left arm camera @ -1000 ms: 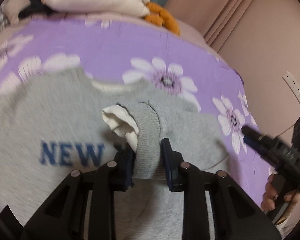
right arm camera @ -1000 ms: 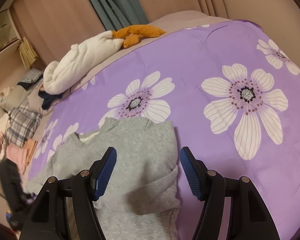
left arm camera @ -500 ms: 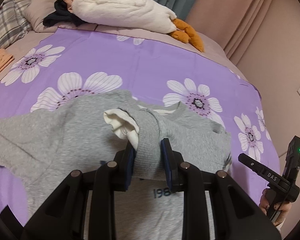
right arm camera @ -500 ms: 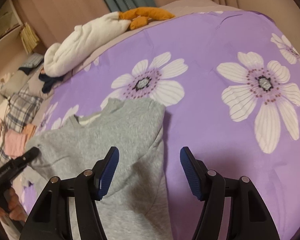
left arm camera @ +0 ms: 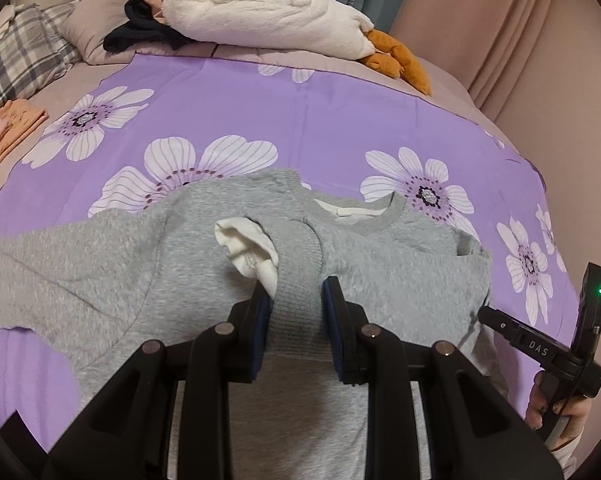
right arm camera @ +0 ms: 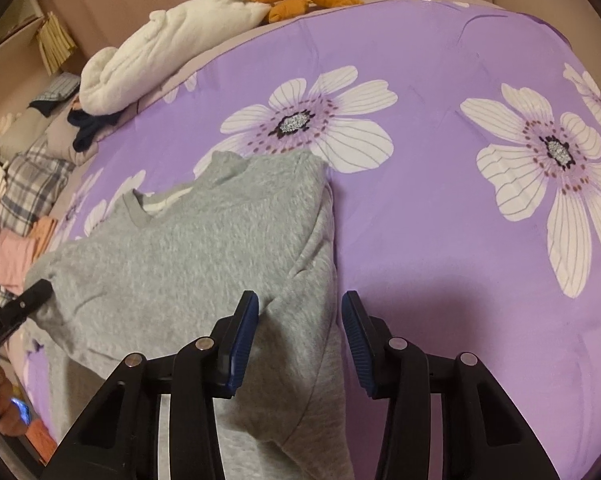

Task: Fold small clothes
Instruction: 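Hold the sleeve flat across the shirt front with the left gripper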

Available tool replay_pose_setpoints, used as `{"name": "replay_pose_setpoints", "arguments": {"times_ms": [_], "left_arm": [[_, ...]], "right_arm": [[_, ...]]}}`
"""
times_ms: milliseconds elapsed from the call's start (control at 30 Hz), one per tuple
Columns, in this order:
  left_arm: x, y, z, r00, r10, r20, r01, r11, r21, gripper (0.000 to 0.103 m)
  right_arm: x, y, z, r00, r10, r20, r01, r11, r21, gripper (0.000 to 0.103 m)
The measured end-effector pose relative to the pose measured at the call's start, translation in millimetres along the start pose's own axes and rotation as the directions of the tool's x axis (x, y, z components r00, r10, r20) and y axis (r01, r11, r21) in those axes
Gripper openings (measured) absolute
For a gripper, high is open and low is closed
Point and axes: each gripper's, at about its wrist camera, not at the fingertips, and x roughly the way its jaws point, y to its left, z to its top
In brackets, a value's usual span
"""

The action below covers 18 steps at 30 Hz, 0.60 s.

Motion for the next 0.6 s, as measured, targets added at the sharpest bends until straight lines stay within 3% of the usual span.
{"name": "replay_pose_setpoints", "arguments": {"times_ms": [600], "left_arm": [[34,24,-20,0.991,0.09,-0.103,-0.085,0.995,0.047,0.028]], "right_arm": [[15,9,-3,0.999,-0.023,-0.034,0.022,0.999,-0.031,0.046]]}}
